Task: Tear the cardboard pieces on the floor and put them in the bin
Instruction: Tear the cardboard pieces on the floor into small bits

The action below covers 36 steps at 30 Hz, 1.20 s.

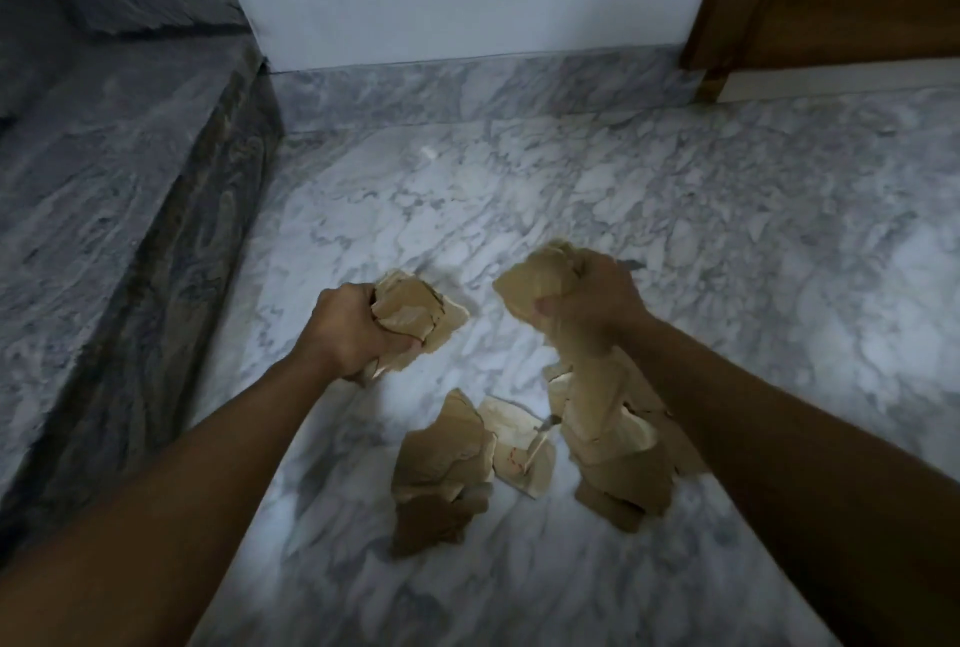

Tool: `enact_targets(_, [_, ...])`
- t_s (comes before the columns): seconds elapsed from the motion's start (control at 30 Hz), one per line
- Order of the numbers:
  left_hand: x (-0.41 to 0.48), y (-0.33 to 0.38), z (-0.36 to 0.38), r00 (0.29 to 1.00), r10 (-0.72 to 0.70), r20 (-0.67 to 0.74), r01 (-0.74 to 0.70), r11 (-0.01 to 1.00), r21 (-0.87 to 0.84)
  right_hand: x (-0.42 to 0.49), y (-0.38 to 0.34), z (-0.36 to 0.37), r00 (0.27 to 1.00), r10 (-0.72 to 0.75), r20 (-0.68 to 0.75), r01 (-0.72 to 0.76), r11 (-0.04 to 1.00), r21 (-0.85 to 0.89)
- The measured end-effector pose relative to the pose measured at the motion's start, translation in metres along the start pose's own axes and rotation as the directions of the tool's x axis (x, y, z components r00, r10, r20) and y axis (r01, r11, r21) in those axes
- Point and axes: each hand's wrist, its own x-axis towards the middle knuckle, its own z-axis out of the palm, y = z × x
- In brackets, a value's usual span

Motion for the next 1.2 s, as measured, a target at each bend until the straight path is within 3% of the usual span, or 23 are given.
enact_targets(0.13, [0.009, 0.041, 0.009, 0.964, 0.092, 0.25, -0.081, 0.995, -0.054, -0.007, 0.042, -0.061, 0.975, -0.036, -0.22, 0.001, 0.987, -0.159])
enact_targets(0.23, [0.014, 0.084, 0.035, 0.876, 0.176, 0.45, -0.18, 0.983, -0.035, -0.013, 0.081, -0.084, 0.941, -0.011, -0.338, -0.078, 0.966, -0.248])
enact_targets(0.37, [0.007, 0.147, 0.081, 0.75, 0.2, 0.63, -0.273, 0.962, 0.019, -0.028, 0.136, -0.087, 0.925, 0.054, -0.377, -0.192, 0.921, -0.34])
enact_targets(0.47, [-0.002, 0.171, 0.105, 0.725, 0.24, 0.645, -0.346, 0.937, 0.04, -0.04, 0.166, -0.08, 0.907, 0.145, -0.396, -0.278, 0.911, -0.304])
enact_targets(0.7, [0.0, 0.173, 0.13, 0.778, 0.286, 0.56, -0.361, 0.932, 0.026, -0.039, 0.184, -0.09, 0.911, 0.219, -0.351, -0.303, 0.93, -0.207])
enact_targets(0.77, [0.002, 0.173, 0.127, 0.799, 0.296, 0.523, -0.352, 0.936, 0.008, -0.037, 0.184, -0.096, 0.893, 0.277, -0.356, -0.339, 0.933, -0.123])
enact_targets(0.87, [0.012, 0.174, 0.106, 0.776, 0.26, 0.575, -0.295, 0.955, -0.034, -0.029, 0.171, -0.107, 0.857, 0.35, -0.379, -0.345, 0.935, 0.084])
enact_targets(0.93, [0.023, 0.169, 0.084, 0.78, 0.226, 0.584, -0.208, 0.973, -0.098, -0.022, 0.155, -0.112, 0.902, 0.311, -0.298, -0.25, 0.942, 0.225])
enact_targets(1.03, [0.034, 0.147, 0.053, 0.872, 0.18, 0.455, -0.039, 0.953, -0.301, -0.016, 0.122, -0.115, 0.972, 0.234, -0.003, -0.21, 0.878, 0.429])
enact_targets(1.13, [0.035, 0.115, 0.043, 0.944, 0.092, 0.316, 0.063, 0.892, -0.447, -0.013, 0.096, -0.102, 0.958, 0.179, 0.226, -0.226, 0.952, 0.205])
enact_targets(1.2, [0.033, 0.093, 0.044, 0.948, 0.043, 0.315, 0.104, 0.895, -0.435, -0.008, 0.091, -0.078, 0.954, 0.148, 0.26, -0.156, 0.988, 0.01])
